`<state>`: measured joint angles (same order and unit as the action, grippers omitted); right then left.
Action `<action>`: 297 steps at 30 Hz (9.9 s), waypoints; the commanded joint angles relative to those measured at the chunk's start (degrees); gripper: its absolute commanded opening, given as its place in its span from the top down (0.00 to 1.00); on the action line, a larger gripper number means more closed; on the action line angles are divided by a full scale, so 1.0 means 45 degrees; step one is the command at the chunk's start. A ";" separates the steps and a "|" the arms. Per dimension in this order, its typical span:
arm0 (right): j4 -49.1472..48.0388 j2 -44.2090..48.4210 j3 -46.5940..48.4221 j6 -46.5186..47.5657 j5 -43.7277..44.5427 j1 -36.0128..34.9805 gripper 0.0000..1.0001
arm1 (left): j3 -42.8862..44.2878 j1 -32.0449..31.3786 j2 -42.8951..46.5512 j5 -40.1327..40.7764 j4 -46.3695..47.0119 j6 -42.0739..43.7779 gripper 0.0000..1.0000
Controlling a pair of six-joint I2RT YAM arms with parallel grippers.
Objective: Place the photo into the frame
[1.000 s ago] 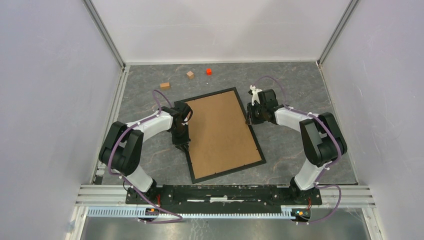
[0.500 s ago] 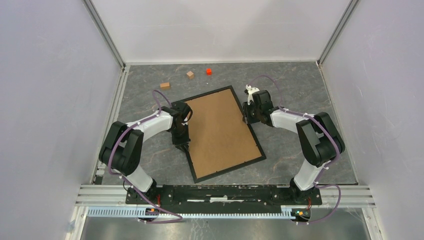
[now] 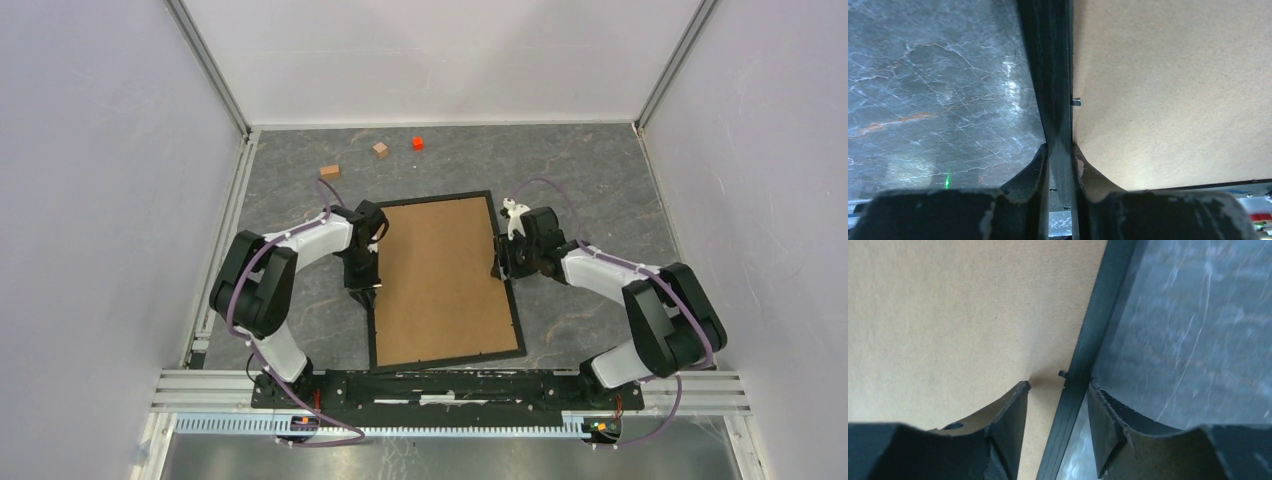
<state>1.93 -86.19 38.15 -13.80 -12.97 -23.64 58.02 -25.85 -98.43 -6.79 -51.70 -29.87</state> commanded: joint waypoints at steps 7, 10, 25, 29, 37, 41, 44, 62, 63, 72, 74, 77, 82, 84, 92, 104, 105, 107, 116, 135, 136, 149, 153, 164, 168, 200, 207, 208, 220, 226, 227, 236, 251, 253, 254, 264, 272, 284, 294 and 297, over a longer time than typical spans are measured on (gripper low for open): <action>0.5730 -0.0849 0.4669 0.0942 -0.0829 0.1697 0.46 | -0.0439 -0.0414 -0.0943 0.0865 0.2676 0.0309 0.98; 0.5688 -0.2098 0.5957 0.0923 -0.1415 0.2216 0.49 | -0.0595 -0.0438 -0.0776 0.1000 0.2662 0.0273 0.98; 0.4769 -0.5915 0.8569 0.0424 -0.3630 0.3081 0.73 | -0.0539 -0.0508 -0.1022 0.0635 0.2951 0.0348 0.98; 0.4567 -0.6128 0.8505 0.0342 -0.3548 0.3251 0.76 | -0.0530 -0.0519 -0.1132 0.0440 0.3095 0.0329 0.98; 0.4471 -0.6454 0.8478 0.0354 -0.3529 0.3301 0.76 | -0.0471 -0.0509 -0.1153 0.0413 0.3099 0.0330 0.98; 0.4227 -0.6714 0.8526 0.0253 -0.3613 0.3303 0.77 | -0.0530 -0.0509 -0.1142 0.0395 0.3132 0.0330 0.98; 0.4225 -0.6902 0.8632 0.0189 -0.3644 0.3310 0.77 | -0.0510 -0.0518 -0.1124 0.0435 0.3145 0.0366 0.98; 0.4346 -0.7301 0.9267 0.0098 -0.3815 0.3525 0.75 | -0.0418 -0.0516 -0.1194 0.0498 0.3046 0.0529 0.98; 0.4312 -0.7267 0.9252 0.0084 -0.3856 0.3567 0.75 | -0.0413 -0.0537 -0.1191 0.0494 0.3053 0.0539 0.98; 0.4160 -0.7429 0.9256 -0.0019 -0.4004 0.3735 0.73 | -0.0452 -0.0528 -0.1207 0.0466 0.3073 0.0514 0.98; 0.4142 -0.7454 0.9259 -0.0030 -0.4027 0.3793 0.73 | -0.0471 -0.0532 -0.1202 0.0473 0.3082 0.0504 0.98; 0.4119 -0.7417 0.9237 -0.0040 -0.4049 0.3912 0.73 | -0.0452 -0.0536 -0.1219 0.0466 0.3079 0.0516 0.98; 0.4005 -0.7398 0.9237 -0.0135 -0.4078 0.3971 0.73 | -0.0408 -0.0534 -0.1271 0.0400 0.3091 0.0505 0.98; 0.3947 -0.7486 0.9166 -0.0169 -0.4219 0.3969 0.73 | -0.0393 -0.0536 -0.1288 0.0395 0.3099 0.0524 0.98; 0.3875 -0.7675 0.8886 -0.0024 -0.4431 0.3905 0.73 | -0.0393 -0.0531 -0.1329 0.0337 0.3121 0.0524 0.98; 0.4202 -0.7886 0.8689 0.0296 -0.4385 0.3395 0.75 | -0.0353 -0.0527 -0.1252 0.0326 0.3113 0.0564 0.98; 0.4204 -0.7865 0.8618 0.0309 -0.4398 0.3342 0.75 | -0.0354 -0.0536 -0.1251 0.0319 0.3122 0.0563 0.98; 0.4168 -0.7770 0.8400 0.0291 -0.4374 0.3209 0.75 | -0.0335 -0.0528 -0.1266 0.0301 0.3122 0.0563 0.98; 0.3910 -0.7351 0.7541 0.0029 -0.3846 0.2759 0.74 | -0.0266 -0.0558 -0.1329 0.0251 0.3111 0.0569 0.98; 0.5716 -0.8593 0.7419 -0.0408 0.3459 -0.0730 0.70 | -0.0193 -0.0605 -0.1151 0.0175 0.3115 0.0563 0.98; 0.5868 -0.8672 0.7476 -0.0343 0.3716 -0.0993 0.69 | -0.0198 -0.0606 -0.1153 0.0190 0.3112 0.0553 0.98; 0.7224 -0.8903 0.9629 0.0656 0.5341 -0.2593 0.59 | -0.0088 -0.0635 -0.0990 -0.0132 0.3189 0.0446 0.98; 0.7553 -0.7325 1.0919 0.1039 0.4577 -0.2147 0.51 | -0.0385 -0.0624 -0.0682 -0.0195 0.3331 0.0237 0.98; 0.6958 -0.1258 0.7315 0.1512 0.3658 -0.1526 0.34 | -0.0535 -0.0611 -0.0683 -0.0824 0.4166 -0.0261 0.98; 0.5376 -0.1071 0.6050 0.1241 0.0939 0.0144 0.39 | -0.0744 -0.0585 -0.0741 -0.0698 0.4169 -0.0180 0.98; 0.3829 -0.6918 0.8656 0.0572 -0.1627 0.3094 0.72 | -0.0449 -0.0585 -0.1529 0.0240 0.3661 0.0290 0.98; 0.4664 -0.7274 0.7891 0.0396 0.1351 0.2114 0.72 | -0.0413 -0.0586 -0.1517 0.0206 0.3665 0.0290 0.98; 0.4744 -0.7390 0.7711 0.0328 0.1921 0.1874 0.72 | -0.0394 -0.0590 -0.1500 0.0206 0.3661 0.0290 0.98; 0.7068 -0.9756 0.8759 -0.0325 0.6826 -0.1577 0.69 | -0.0481 -0.0604 -0.1225 0.0227 0.3663 0.0242 0.98; 0.7022 -0.7359 1.0308 0.0366 0.5127 -0.0963 0.60 | -0.0520 -0.0614 -0.1141 -0.0020 0.3893 0.0024 0.98; 0.7155 -0.6929 1.0917 0.0422 0.4593 -0.0661 0.59 | -0.0539 -0.0608 -0.1137 -0.0097 0.3964 -0.0045 0.98; 0.6050 -0.1906 0.9429 0.0980 0.0953 0.0444 0.38 | -0.0565 -0.0576 -0.0917 -0.0535 0.4551 -0.0633 0.98; 0.6251 0.4259 0.0771 0.1654 0.1092 -0.1577 0.32 | 0.0795 -0.0036 0.0593 0.0562 0.3399 -0.0171 0.67; 0.6526 0.4603 0.0581 0.1144 0.1588 -0.1676 0.32 | 0.0247 -0.0023 0.1721 0.0405 0.3365 -0.0101 0.54; 0.6695 0.4672 0.0489 0.0793 0.2086 -0.1679 0.32 | -0.0087 -0.0045 0.2440 0.0169 0.3375 -0.0096 0.47; 0.6443 0.5186 -0.0482 -0.0641 0.4232 -0.0032 0.41 | -0.2402 -0.1473 0.8360 -0.2433 0.3334 -0.0257 0.05; 0.4906 0.5003 -0.1366 0.0458 0.2300 0.0966 0.57 | -0.4362 -0.5780 0.9630 -0.1417 0.6838 -0.2673 0.00; 0.2621 0.4939 -0.2631 -0.0477 0.1000 0.0998 0.62 | -0.3151 -0.9892 0.6108 0.1162 0.8243 -0.1763 0.00; 0.1623 0.4575 -0.3813 -0.1483 0.0971 0.1057 0.74 | -0.2480 -1.1263 0.4872 0.2377 0.8179 -0.1145 0.00; 0.1652 0.4554 -0.4148 -0.1598 0.1170 0.1069 0.78 | -0.2095 -1.1500 0.4564 0.2924 0.7940 -0.0785 0.00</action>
<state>9.17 -64.45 23.07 -19.79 -8.93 -18.68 44.91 -76.18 -76.40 1.34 -17.02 -37.69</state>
